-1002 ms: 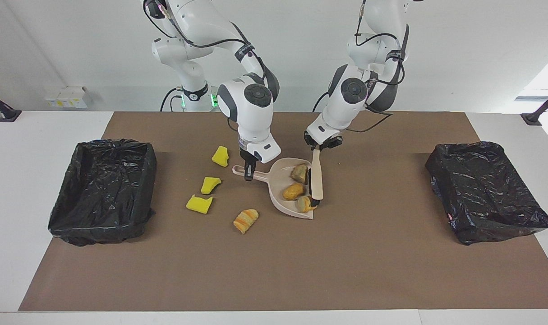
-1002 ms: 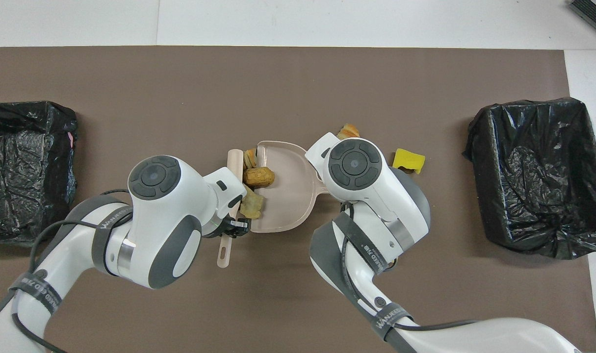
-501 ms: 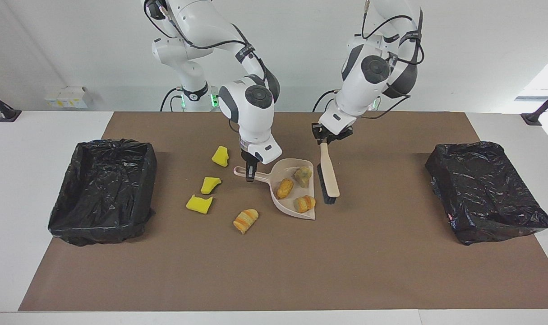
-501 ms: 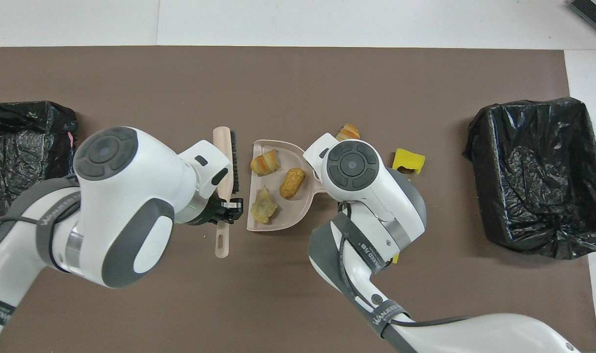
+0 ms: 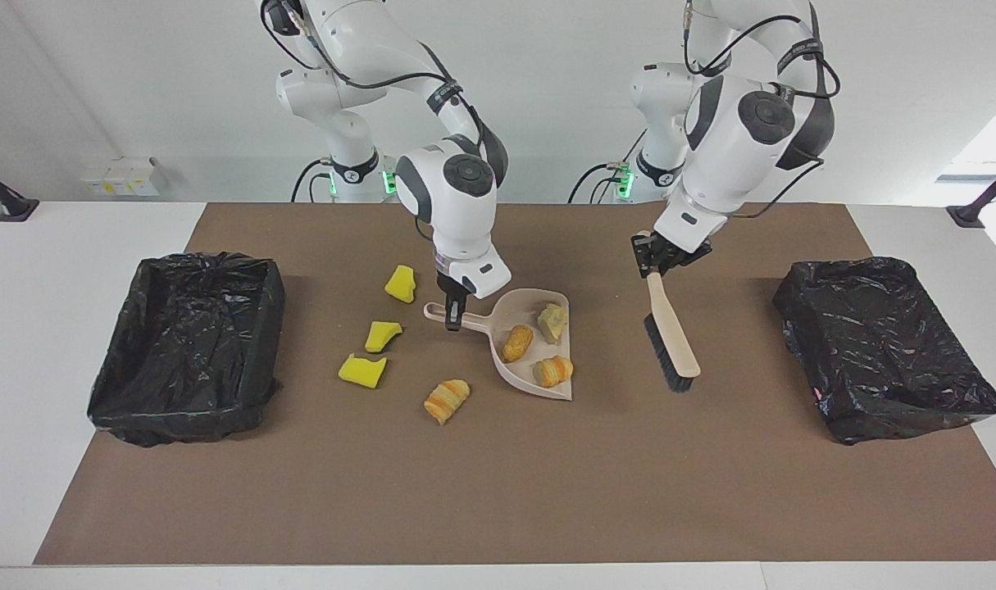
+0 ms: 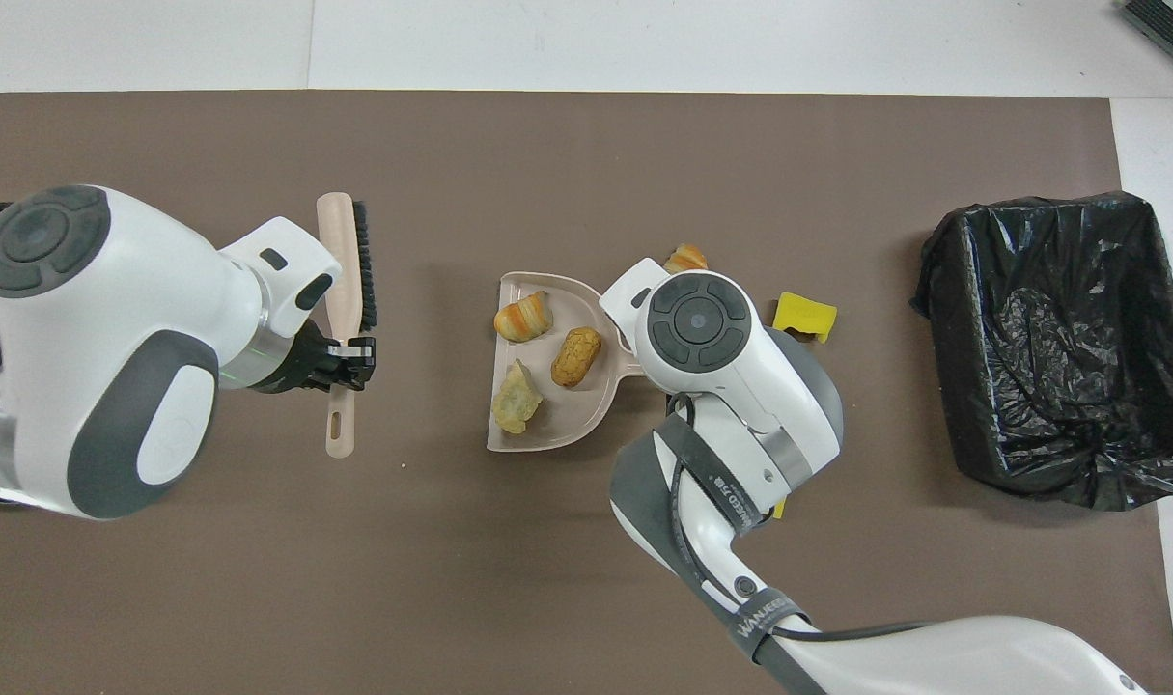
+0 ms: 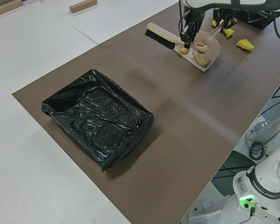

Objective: Sweep and dump trash in bin
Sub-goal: 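Sweep the bread pieces into the dustpan with the left gripper's brush, then carry the loaded dustpan with the right gripper over the bin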

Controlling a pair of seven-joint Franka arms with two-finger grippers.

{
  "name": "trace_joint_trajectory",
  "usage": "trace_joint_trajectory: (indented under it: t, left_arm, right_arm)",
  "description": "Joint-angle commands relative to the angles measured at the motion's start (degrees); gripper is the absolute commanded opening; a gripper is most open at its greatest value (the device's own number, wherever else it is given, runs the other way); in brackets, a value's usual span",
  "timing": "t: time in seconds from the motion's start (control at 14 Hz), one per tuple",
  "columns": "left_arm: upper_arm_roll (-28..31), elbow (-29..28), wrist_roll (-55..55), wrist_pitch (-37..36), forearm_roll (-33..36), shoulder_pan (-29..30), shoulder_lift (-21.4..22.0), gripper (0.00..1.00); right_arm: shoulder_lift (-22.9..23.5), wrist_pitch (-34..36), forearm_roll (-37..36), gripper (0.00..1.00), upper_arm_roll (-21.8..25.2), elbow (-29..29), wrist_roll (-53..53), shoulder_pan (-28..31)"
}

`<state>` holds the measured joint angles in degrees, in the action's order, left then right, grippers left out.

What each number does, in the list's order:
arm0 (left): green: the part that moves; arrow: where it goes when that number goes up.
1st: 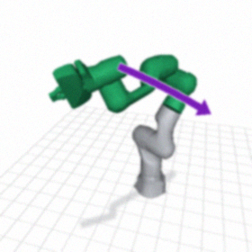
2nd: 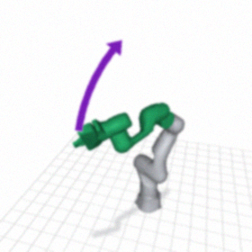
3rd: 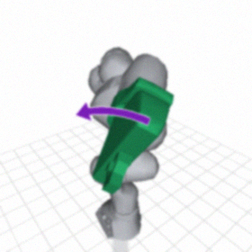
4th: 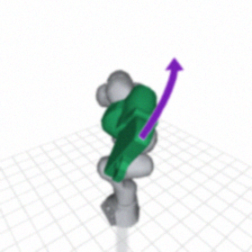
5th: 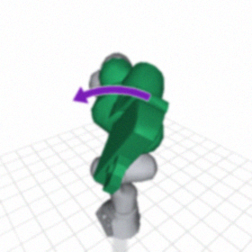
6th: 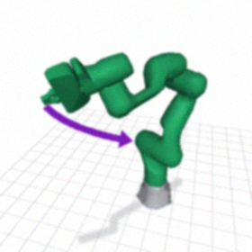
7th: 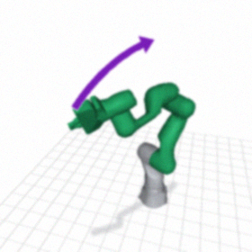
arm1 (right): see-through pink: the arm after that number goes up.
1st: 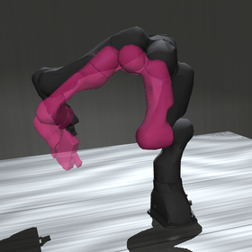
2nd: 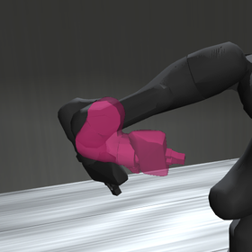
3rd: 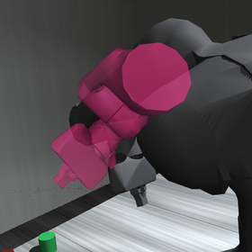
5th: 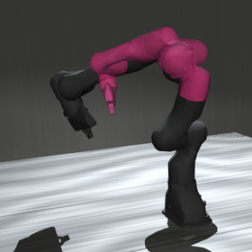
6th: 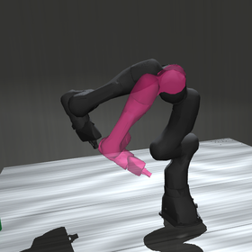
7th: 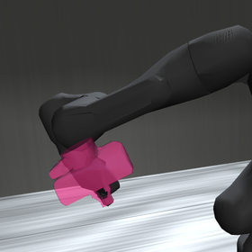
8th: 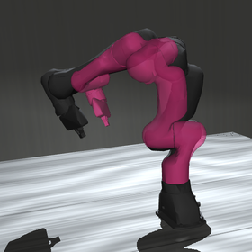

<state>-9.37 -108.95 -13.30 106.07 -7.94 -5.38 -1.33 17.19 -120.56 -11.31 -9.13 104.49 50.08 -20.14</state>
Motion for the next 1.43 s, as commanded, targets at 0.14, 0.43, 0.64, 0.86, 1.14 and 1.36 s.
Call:
trace_joint_trajectory:
  t: [0.14, 0.43, 0.64, 0.86, 1.14, 1.36]
  left_arm:
    - [-0.56, -4.59, 4.16, 0.98, 0.64, 4.58, 0.97, 0.00]
    - [-1.09, -12.48, -1.36, -1.13, 0.56, -0.40, 7.02, 0.00]
    - [-1.27, -20.50, -9.08, -0.51, -0.58, -9.53, 13.18, 0.00]
    - [-1.27, -20.51, -17.52, 2.02, -4.80, -18.58, 11.89, 0.00]
    - [-1.27, -20.34, -24.75, 11.52, -8.22, -27.21, 8.89, 0.00]
    - [-1.27, -20.87, -25.46, 12.05, -8.23, -28.63, 6.60, 0.00]
  right_arm:
    - [-3.21, -1.25, 5.06, 0.00, -0.45, -0.33, 1.68, 2.99]
    - [-5.93, 0.85, 9.01, 0.00, -0.45, -1.48, 11.85, 9.05]
    - [-8.31, 3.58, 10.16, 0.00, -0.28, -2.00, 20.65, 14.40]
    - [-8.31, 9.54, 10.34, 0.00, -0.19, -7.44, 26.28, 19.24]
    - [-10.77, 15.17, 10.34, 0.00, 0.07, -9.56, 30.41, 28.46]
    - [-11.13, 17.99, 10.17, 0.00, 0.34, -10.79, 39.01, 37.33]
